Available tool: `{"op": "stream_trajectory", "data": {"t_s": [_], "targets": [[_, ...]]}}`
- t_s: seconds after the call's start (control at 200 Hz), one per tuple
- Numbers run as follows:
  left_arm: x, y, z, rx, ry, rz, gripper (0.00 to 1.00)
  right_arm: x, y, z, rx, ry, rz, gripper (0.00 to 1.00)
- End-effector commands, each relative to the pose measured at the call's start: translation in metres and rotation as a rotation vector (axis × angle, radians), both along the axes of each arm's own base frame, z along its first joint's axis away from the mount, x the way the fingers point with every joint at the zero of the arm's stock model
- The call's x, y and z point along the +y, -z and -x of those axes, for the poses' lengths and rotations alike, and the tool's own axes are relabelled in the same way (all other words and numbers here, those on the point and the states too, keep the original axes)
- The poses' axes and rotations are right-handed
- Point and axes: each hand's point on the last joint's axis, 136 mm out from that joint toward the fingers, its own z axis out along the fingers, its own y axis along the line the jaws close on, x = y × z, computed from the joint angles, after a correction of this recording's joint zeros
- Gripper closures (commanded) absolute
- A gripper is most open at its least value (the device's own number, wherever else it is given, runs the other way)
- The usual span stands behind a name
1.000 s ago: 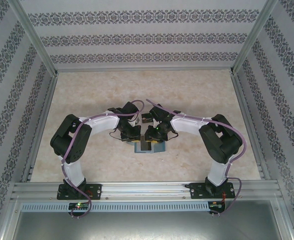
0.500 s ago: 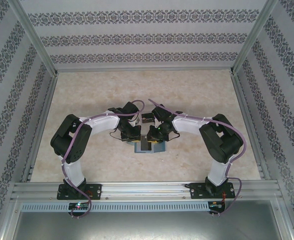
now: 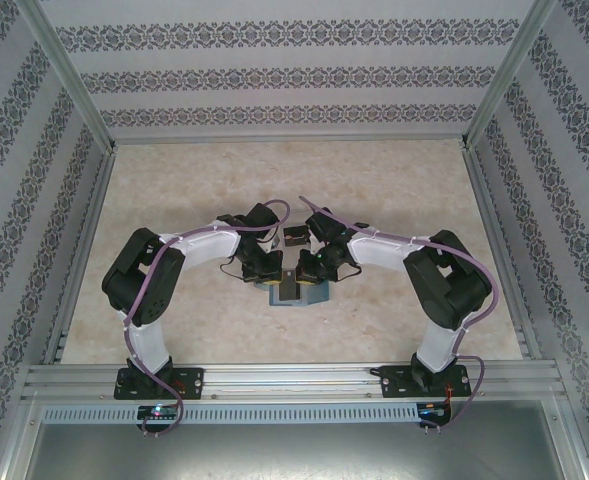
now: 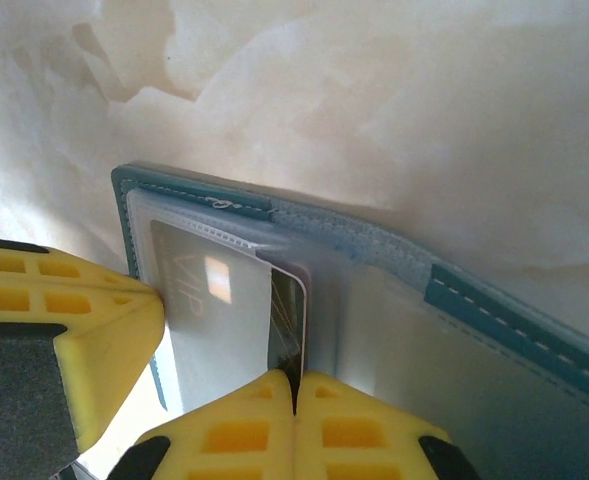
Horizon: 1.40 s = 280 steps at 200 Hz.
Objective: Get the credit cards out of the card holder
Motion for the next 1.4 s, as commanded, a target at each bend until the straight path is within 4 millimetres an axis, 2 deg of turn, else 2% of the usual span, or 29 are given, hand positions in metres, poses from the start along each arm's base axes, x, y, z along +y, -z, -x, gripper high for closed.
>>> {"op": "stream_trajectory", "data": {"t_s": [0.0,0.285,0.645,1.164,1.394], "targets": [[0.023,0.024,0.019,0.073,0.019,-0.138,1.00,-0.011,-0.001,0.001,-0.002,0.011,0.021,1.00],[0.023,0.024,0.018,0.074,0.021,-0.141,1.00,-0.036,-0.001,0.001,-0.019,-0.002,0.131,1.00],[0.022,0.022,0.016,0.071,0.023,-0.138,1.00,-0.063,-0.012,0.001,-0.055,-0.038,0.280,1.00],[0.021,0.022,0.016,0.072,0.025,-0.137,1.00,-0.063,-0.022,-0.004,-0.084,-0.060,0.328,1.00],[0.020,0.025,0.016,0.076,0.025,-0.136,1.00,-0.034,-0.023,0.001,-0.042,-0.046,0.166,1.00]]}}
